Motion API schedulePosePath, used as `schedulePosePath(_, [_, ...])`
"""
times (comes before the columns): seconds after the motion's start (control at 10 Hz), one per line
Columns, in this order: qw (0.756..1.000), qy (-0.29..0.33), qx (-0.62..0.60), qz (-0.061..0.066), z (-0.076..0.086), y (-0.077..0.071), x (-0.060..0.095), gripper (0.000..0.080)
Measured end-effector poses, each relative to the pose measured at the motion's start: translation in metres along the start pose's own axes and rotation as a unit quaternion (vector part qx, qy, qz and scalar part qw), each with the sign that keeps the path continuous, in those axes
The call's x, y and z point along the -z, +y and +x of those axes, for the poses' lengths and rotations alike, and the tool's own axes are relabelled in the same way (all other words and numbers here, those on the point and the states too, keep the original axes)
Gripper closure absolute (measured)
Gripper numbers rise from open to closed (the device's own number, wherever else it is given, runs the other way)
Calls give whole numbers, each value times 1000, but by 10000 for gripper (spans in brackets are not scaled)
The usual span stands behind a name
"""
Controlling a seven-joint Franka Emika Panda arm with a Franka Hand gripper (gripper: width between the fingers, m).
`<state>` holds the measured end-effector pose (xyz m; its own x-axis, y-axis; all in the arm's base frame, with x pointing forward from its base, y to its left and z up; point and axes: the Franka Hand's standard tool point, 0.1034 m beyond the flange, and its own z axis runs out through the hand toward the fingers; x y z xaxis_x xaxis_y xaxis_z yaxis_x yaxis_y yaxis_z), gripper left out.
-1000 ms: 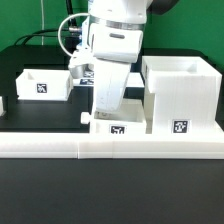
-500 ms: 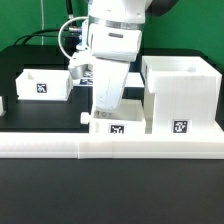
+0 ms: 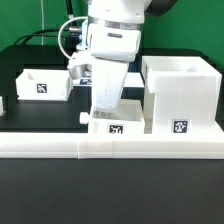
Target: Assemble drawer
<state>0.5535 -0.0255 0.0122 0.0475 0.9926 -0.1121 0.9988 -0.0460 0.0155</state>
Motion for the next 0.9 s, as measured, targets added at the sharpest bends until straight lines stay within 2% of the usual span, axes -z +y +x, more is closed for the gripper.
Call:
schedulePosePath(0.1, [1000,0,1,1,-6,0,-1,757])
schedulePosePath(0.3, [1000,0,1,1,-5,0,-1,757])
schedulePosePath(0.6, [999,31,11,4,-30,0,-4,757])
schedulePosePath(0.7, [999,35,0,5,-34,-1,-4,757])
schedulePosePath(0.9, [999,37,-9,8,-21,0,-3,757])
